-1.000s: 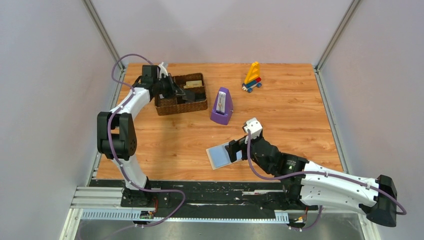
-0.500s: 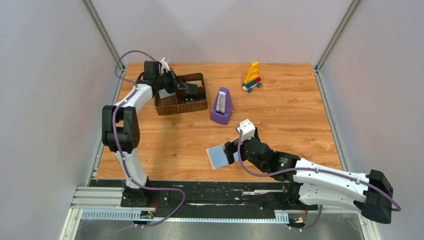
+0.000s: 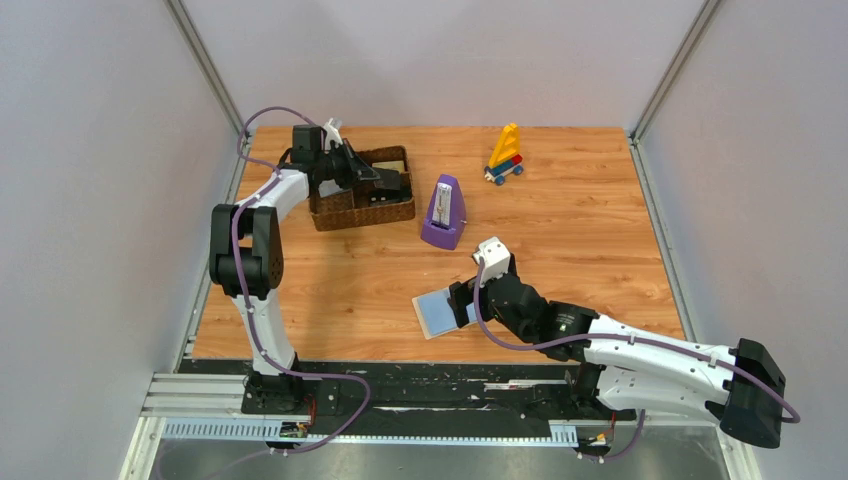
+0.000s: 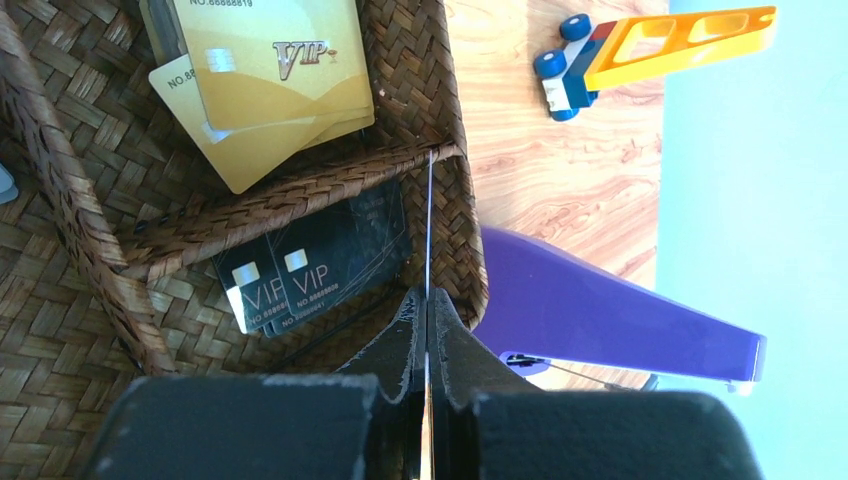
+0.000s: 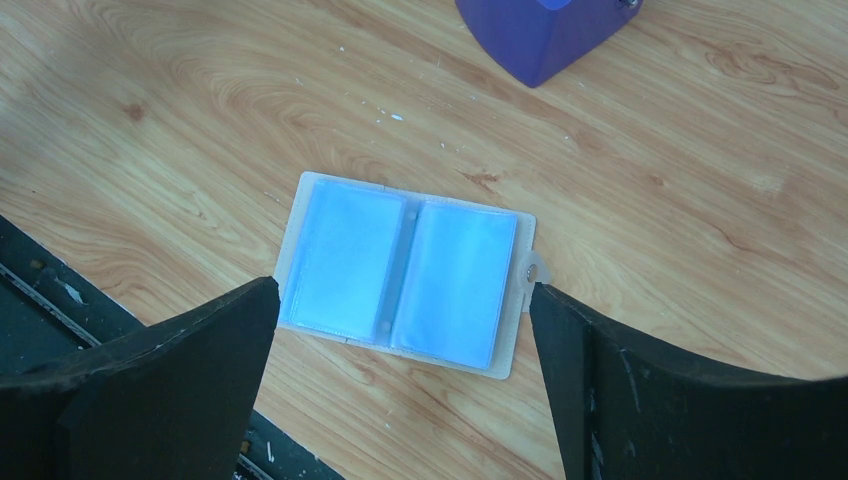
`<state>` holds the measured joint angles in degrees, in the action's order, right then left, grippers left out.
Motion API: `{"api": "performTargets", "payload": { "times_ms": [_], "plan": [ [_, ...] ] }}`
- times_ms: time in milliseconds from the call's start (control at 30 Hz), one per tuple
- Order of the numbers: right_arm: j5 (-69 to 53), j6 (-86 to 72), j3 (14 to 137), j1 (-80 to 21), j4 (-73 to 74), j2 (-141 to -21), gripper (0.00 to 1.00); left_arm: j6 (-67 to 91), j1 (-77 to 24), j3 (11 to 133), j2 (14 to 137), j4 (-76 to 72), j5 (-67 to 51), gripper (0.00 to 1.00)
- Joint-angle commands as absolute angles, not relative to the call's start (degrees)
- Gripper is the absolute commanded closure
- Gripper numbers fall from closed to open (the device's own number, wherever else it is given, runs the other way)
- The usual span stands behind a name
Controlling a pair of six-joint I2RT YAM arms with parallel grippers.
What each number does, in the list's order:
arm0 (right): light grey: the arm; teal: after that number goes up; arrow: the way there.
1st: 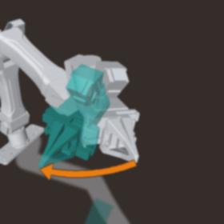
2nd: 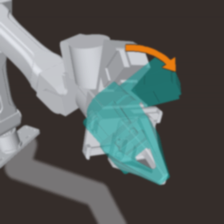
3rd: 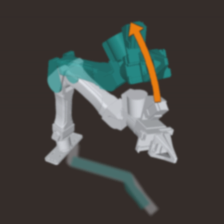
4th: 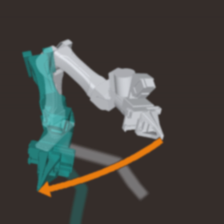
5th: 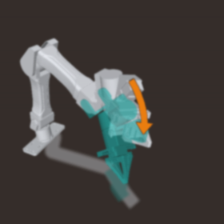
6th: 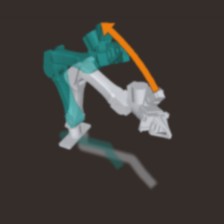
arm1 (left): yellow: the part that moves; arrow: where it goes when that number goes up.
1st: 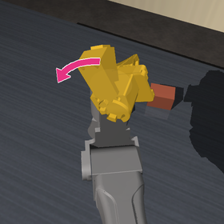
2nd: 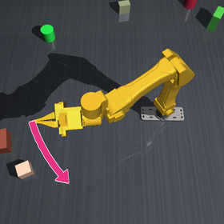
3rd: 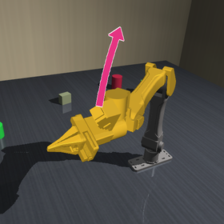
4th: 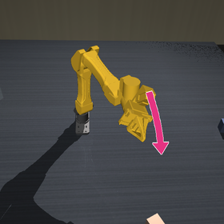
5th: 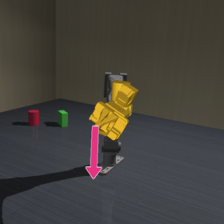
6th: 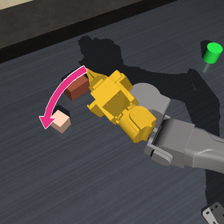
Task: Take the credit cards out of the card holder
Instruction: Place the credit card in the storage box.
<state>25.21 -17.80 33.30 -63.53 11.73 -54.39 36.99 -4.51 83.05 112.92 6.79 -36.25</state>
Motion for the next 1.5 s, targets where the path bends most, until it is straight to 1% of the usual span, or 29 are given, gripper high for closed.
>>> {"api": "performTargets", "payload": {
  "times_ms": [0, 700, 933, 1467],
  "plan": [
    [24.61, -18.72, 35.15, -63.13, 10.38, -54.93, 0.0, 37.77, -4.35, 82.88, 114.14, 3.1, -37.98, 1.0],
    [22.98, -18.83, 36.03, -62.32, 9.65, -58.46, 0.0, 38.47, -4.64, 80.84, 112.77, 2.87, -38.55, 1.0],
    [22.82, -18.81, 36.04, -62.23, 9.67, -58.56, 0.0, 39.75, -4.64, 80.52, 114.57, 1.04, -38.42, 1.0],
    [22.71, -17.21, 36.73, -61.44, 9.08, -59.29, 0.0, 40.59, -5.24, 82.71, 117.37, 1.44, -37.72, 0.93]
  ]
}}
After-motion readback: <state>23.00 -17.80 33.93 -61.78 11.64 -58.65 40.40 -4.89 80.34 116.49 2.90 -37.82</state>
